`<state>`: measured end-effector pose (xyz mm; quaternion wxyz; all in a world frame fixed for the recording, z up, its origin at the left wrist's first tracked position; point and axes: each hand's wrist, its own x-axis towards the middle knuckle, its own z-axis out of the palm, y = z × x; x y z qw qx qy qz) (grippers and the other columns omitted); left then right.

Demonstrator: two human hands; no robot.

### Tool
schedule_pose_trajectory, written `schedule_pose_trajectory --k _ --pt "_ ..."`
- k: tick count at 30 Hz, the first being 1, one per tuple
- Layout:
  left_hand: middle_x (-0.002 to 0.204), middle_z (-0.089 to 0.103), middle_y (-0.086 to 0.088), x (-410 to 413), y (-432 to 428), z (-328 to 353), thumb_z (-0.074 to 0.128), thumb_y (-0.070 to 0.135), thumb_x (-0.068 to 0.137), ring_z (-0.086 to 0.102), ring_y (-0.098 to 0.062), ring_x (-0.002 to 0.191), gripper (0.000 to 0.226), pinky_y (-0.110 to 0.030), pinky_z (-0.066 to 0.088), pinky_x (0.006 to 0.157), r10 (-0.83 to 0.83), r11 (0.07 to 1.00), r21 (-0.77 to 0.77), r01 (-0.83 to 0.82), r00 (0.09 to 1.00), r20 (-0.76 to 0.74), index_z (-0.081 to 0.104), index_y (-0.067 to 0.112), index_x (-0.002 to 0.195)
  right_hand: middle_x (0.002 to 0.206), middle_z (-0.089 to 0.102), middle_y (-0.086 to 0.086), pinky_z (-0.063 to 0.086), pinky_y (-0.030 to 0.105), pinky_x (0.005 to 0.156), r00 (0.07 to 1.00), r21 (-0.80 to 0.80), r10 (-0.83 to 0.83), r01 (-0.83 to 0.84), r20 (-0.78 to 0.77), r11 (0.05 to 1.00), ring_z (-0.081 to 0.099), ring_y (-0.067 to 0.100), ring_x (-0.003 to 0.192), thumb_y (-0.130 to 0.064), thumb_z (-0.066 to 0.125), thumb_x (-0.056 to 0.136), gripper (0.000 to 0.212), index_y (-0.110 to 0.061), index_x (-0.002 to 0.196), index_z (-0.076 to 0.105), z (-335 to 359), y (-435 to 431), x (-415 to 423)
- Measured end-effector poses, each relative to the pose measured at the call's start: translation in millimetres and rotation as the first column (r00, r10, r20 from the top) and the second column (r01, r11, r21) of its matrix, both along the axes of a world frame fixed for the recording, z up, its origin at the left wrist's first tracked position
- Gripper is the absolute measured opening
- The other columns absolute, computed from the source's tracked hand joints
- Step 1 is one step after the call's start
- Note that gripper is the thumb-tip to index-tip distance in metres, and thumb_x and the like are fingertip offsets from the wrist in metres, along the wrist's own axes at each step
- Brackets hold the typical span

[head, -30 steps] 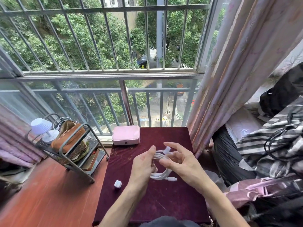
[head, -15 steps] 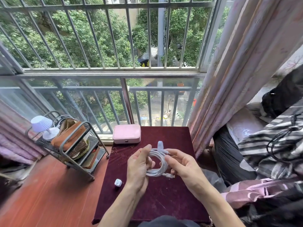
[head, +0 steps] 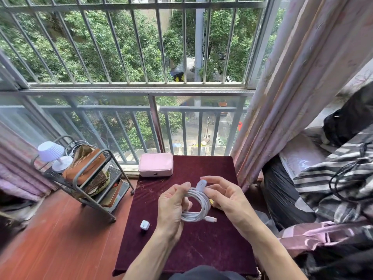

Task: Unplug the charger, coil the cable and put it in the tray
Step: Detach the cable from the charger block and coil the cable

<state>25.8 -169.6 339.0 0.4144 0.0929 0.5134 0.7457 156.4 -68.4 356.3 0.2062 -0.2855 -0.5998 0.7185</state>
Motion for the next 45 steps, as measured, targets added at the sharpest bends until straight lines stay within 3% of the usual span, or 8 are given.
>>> schedule_pose_trajectory --k 8,15,19,22,26,33,38,45 --pt "0.049 0.035 0.002 -0.5 -0.9 -0.1 0.082 0.029 0.073 0.028 -0.008 0.044 0.038 -0.019 0.025 0.044 -0.071 0.997 -0.024 0.069 0.993 -0.092 0.049 0.018 0.057 0.103 0.080 0.004 0.053 0.018 0.078 0.997 0.193 0.057 -0.065 0.046 0.979 0.073 0.008 0.091 -0.021 0.064 0.101 0.018 -0.031 0.108 0.077 6.5 16.7 0.9" --pt "0.060 0.045 -0.012 -1.0 1.7 1.9 0.080 0.036 0.075 0.032 -0.011 0.049 0.033 -0.021 0.028 0.048 -0.113 0.993 -0.060 0.100 0.944 -0.310 0.059 0.016 0.060 0.096 0.082 -0.003 0.051 0.021 0.087 0.991 0.163 0.032 -0.053 0.131 0.985 0.074 0.005 0.093 -0.054 0.069 0.093 0.028 -0.032 0.103 0.082 7.8 22.8 -0.4" --pt "0.062 0.046 -0.012 0.4 5.0 5.4 0.079 0.036 0.077 0.035 -0.020 0.058 0.032 -0.030 0.029 0.055 -0.140 0.989 -0.088 0.116 0.923 -0.358 0.060 0.018 0.059 0.088 0.078 0.009 0.056 0.017 0.076 1.000 -0.116 0.019 -0.020 -0.012 0.993 0.070 0.015 0.078 -0.014 0.081 0.089 0.017 -0.015 0.106 0.084 5.1 28.0 -2.5" --pt "0.065 0.042 -0.014 -1.2 7.6 9.6 0.079 0.036 0.076 0.031 -0.027 0.062 0.033 -0.035 0.025 0.058 -0.127 0.991 -0.088 0.104 0.938 -0.322 0.058 0.016 0.060 0.085 0.075 0.012 0.053 0.018 0.060 0.989 -0.432 -0.089 0.030 -0.117 0.902 0.064 0.010 0.063 -0.010 0.084 0.077 0.028 -0.008 0.104 0.084 2.2 29.2 -5.0" --pt "0.061 0.043 -0.012 -0.7 9.4 13.6 0.078 0.032 0.077 0.032 -0.023 0.058 0.031 -0.034 0.029 0.057 -0.140 0.988 -0.109 0.105 0.914 -0.381 0.058 0.018 0.057 0.088 0.077 0.011 0.053 0.018 0.059 0.988 -0.525 -0.122 0.056 -0.092 0.849 0.068 0.011 0.066 -0.006 0.084 0.074 0.031 -0.011 0.105 0.085 -4.9 27.6 -5.2" --pt "0.061 0.060 -0.010 -8.1 10.2 23.7 0.077 0.027 0.081 0.048 -0.020 0.059 0.033 -0.032 0.040 0.058 -0.252 0.968 -0.136 0.212 0.823 -0.509 0.063 0.005 0.062 0.086 0.070 0.009 0.039 0.019 0.061 0.973 -0.184 0.211 -0.190 0.099 0.964 0.051 0.007 0.064 -0.011 0.068 0.081 0.028 -0.011 0.105 0.083 8.1 49.5 3.8" --pt "0.059 0.058 -0.007 -17.6 13.3 30.5 0.076 0.034 0.077 0.045 -0.018 0.057 0.027 -0.030 0.036 0.054 -0.342 0.940 -0.173 0.296 0.795 -0.501 0.066 0.014 0.061 0.079 0.077 -0.007 0.045 0.015 0.069 0.852 0.117 0.404 -0.463 0.332 0.879 0.060 0.002 0.073 -0.032 0.071 0.086 0.020 -0.024 0.099 0.085 29.1 63.2 6.8" --pt "0.059 0.056 -0.010 -19.6 11.4 32.8 0.076 0.034 0.076 0.043 -0.020 0.057 0.032 -0.030 0.033 0.054 -0.371 0.929 -0.175 0.328 0.791 -0.487 0.065 0.008 0.064 0.065 0.070 -0.010 0.040 0.013 0.056 0.859 0.267 0.322 -0.444 0.399 0.855 0.053 0.000 0.057 -0.035 0.071 0.081 0.016 -0.024 0.084 0.082 31.8 62.0 1.7"
